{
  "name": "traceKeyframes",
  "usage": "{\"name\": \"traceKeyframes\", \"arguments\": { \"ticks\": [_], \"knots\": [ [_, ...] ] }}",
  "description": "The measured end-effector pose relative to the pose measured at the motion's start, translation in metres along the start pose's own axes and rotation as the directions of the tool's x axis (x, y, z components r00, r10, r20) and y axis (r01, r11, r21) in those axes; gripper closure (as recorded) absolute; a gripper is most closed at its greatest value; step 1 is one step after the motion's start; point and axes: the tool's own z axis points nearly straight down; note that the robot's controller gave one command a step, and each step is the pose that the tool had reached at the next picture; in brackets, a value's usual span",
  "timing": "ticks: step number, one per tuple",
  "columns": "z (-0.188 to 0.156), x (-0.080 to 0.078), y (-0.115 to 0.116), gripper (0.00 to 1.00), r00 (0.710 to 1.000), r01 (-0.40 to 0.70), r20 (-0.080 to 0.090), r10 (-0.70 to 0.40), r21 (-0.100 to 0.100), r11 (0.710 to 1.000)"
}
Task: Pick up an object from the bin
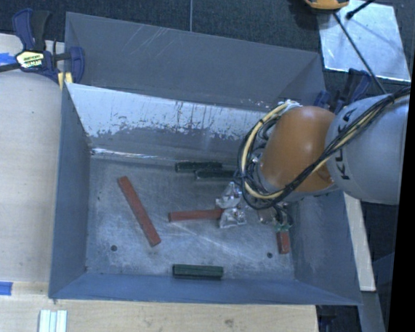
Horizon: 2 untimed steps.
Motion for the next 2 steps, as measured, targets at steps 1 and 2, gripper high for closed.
{"name": "traceKeyframes", "arguments": {
  "ticks": [1,2],
  "knots": [
    [0.0,0.0,0.0,1.0,1.0,0.0,0.0,0.0,0.0,1.0],
    [-0.195,-0.034,-0.01,1.0,0.999,0.033,-0.027,-0.033,-0.004,0.999]
  ]
}}
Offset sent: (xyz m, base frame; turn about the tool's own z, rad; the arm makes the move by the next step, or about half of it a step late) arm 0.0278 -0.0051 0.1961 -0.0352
